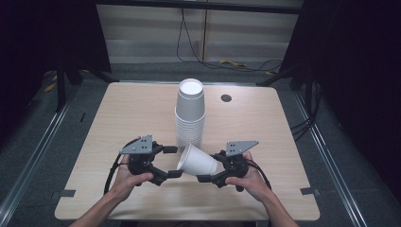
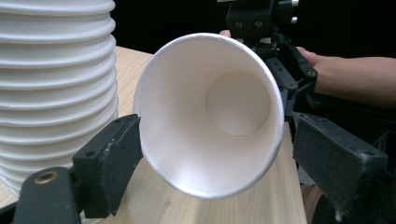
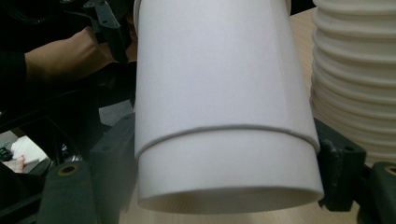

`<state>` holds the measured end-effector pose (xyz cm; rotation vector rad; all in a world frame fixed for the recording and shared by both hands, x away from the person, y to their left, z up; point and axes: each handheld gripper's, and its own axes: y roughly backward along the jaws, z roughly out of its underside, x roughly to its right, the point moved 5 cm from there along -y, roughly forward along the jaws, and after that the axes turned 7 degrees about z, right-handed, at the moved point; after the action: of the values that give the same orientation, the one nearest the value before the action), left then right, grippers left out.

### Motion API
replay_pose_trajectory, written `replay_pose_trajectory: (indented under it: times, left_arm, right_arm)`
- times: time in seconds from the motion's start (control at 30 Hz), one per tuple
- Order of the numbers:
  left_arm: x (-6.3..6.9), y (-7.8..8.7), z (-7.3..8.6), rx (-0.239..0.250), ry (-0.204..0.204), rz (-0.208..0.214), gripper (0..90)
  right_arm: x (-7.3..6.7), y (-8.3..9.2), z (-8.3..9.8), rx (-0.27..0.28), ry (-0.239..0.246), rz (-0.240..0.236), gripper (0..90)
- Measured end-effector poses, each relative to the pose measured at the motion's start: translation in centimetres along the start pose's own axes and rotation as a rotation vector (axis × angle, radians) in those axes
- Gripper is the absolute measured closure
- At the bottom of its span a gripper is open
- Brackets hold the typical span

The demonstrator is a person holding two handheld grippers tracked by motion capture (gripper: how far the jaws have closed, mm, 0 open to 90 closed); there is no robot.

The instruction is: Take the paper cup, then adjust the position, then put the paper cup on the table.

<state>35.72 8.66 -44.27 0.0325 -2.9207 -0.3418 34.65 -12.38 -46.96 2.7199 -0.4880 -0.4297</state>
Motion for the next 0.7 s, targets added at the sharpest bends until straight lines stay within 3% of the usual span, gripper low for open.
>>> replay_pose_trajectory:
  times: [0.1, 0.4, 0.43, 0.47, 0.5, 0.53, 0.7]
  left_arm:
    - [-0.2, -0.1, 0.1, -0.018, 0.013, -0.017, 15.3]
    - [-0.2, -0.7, 0.4, -0.023, 0.022, -0.003, 13.7]
    - [-0.3, -0.8, 0.4, -0.031, 0.028, -0.005, 11.3]
    - [-0.3, -1.0, 0.4, -0.029, 0.040, -0.018, 3.3]
    - [-0.4, -1.1, 0.5, -0.039, 0.050, -0.030, 3.3]
    - [-0.5, -1.1, 0.5, -0.049, 0.054, -0.027, 0.0]
    - [-0.2, -1.4, 0.5, -0.046, 0.052, 0.015, 0.0]
  right_arm:
    - [-0.1, 0.0, 0.0, 0.001, 0.005, 0.000, 23.1]
    - [-0.5, -0.3, -0.1, 0.006, 0.022, -0.011, 23.2]
    - [-0.6, -0.3, -0.1, 0.005, 0.022, -0.016, 23.2]
    - [-0.7, -0.5, -0.1, 0.003, 0.026, -0.020, 23.2]
    - [-0.7, -0.5, -0.1, 0.003, 0.026, -0.020, 23.2]
    - [-0.8, -0.5, -0.1, 0.003, 0.030, -0.026, 23.2]
    - [-1.1, -0.9, -0.1, -0.007, 0.044, -0.038, 23.2]
